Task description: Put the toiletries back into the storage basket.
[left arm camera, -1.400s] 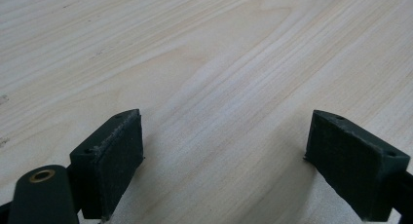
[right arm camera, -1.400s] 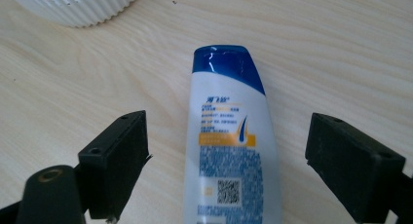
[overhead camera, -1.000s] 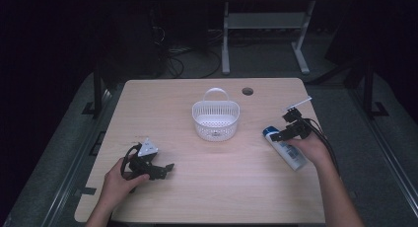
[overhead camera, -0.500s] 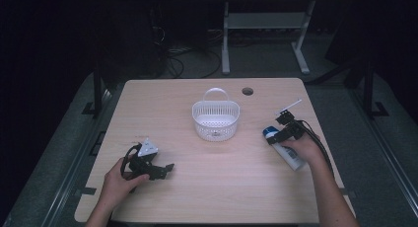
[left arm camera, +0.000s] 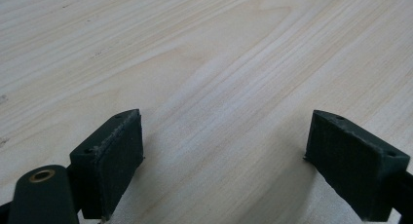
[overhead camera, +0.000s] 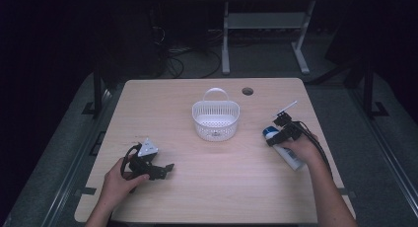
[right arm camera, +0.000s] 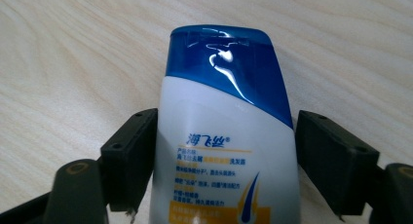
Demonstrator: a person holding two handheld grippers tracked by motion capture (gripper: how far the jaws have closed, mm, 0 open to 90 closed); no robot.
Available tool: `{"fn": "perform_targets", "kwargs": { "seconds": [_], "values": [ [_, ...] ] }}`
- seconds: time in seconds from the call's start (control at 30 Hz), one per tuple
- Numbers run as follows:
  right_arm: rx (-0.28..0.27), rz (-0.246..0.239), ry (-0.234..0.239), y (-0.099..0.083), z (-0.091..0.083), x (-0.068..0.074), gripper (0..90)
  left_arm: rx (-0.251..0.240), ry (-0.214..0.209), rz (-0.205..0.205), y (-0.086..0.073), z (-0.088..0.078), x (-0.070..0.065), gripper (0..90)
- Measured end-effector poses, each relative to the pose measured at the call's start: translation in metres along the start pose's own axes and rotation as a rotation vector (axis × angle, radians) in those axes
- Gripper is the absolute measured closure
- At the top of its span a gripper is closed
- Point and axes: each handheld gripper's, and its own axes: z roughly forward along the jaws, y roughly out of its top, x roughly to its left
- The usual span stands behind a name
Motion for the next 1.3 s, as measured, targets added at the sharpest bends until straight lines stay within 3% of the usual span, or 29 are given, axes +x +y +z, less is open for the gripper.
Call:
{"fn": "perform_targets", "kwargs": {
  "seconds": [0.13, 0.7, 1.07, 1.3],
  "values": [
    [0.003, -0.037, -0.018, 0.001, 0.0, 0.005, 32.2, 0.0, 0.0, 0.001, 0.0, 0.0, 0.0, 13.3],
    [0.019, -0.012, -0.03, 0.003, -0.001, 0.007, 34.8, 0.001, -0.001, 0.0, 0.0, 0.0, 0.0, 13.3],
    [-0.086, 0.007, -0.025, -0.003, -0.02, 0.003, 34.7, 0.001, -0.001, 0.001, 0.0, 0.0, 0.0, 13.2],
    [-0.188, 0.059, -0.024, -0.008, -0.039, 0.001, 34.7, 0.002, 0.001, 0.003, 0.0, 0.0, 0.0, 13.2]
  ]
}}
